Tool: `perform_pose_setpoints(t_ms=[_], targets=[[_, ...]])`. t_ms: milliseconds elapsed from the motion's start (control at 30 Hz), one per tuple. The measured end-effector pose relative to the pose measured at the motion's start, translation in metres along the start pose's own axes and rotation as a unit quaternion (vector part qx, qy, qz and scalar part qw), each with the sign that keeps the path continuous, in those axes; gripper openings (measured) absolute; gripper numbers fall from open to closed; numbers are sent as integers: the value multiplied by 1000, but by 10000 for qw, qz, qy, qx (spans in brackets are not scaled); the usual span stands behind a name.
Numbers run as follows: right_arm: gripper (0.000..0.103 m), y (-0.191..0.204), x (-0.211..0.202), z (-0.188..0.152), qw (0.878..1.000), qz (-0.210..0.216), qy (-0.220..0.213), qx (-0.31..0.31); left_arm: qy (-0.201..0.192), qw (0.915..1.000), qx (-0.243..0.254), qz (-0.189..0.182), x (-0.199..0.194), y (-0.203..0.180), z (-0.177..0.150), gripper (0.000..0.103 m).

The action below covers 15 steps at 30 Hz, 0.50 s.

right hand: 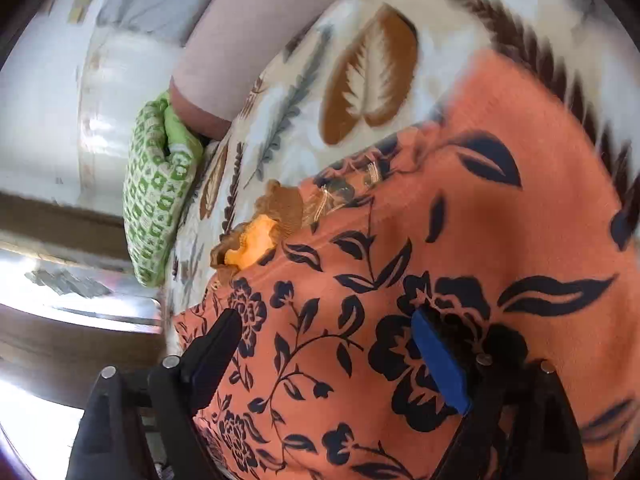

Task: Fold small clothes

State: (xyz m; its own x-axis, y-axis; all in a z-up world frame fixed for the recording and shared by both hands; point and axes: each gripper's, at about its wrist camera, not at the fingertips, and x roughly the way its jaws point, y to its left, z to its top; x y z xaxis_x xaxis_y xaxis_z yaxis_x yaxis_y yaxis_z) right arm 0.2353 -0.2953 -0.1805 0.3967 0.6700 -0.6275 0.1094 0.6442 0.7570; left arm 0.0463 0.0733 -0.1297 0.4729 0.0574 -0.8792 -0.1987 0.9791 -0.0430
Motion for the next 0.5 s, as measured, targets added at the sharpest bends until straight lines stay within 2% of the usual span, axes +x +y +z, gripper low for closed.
perform_pose_setpoints(t_ms=[33, 100, 200, 233, 300, 333, 400, 467, 500], targets=[[89, 8, -5, 1, 10000, 28, 11, 67, -48, 10000, 1, -4, -3, 0, -1, 86], [89, 17, -21, -6, 9992, 375, -121, -20, -99, 9999, -34, 5, -9, 0, -4, 86], [89, 21, -50, -39, 9960, 841, -291, -67, -85, 9999, -54, -80, -11, -4, -7, 86], [89, 15, -49, -55, 9953, 950, -182, -13, -82, 9999, -20, -79, -11, -7, -9, 86], [89, -3, -40, -78, 9972, 735, 93, 65, -9, 9999, 127, -115, -8, -18, -12, 86], [89, -18, -21, -86, 9982, 424, 396, 143, 25, 9997, 186, -146, -8, -23, -14, 86], [88, -22, -27, -91, 9980, 616, 163, 44, 39, 9992, 318, -218, -10, -30, -17, 86], [89, -13, -47, -95, 9984, 553, 9, 119, -83, 9987, 473, -187, -16, -38, -19, 86], [89, -4, -57, -100, 9972, 743, -106, -51, -109, 9986, 501, -152, -17, -41, -19, 86]])
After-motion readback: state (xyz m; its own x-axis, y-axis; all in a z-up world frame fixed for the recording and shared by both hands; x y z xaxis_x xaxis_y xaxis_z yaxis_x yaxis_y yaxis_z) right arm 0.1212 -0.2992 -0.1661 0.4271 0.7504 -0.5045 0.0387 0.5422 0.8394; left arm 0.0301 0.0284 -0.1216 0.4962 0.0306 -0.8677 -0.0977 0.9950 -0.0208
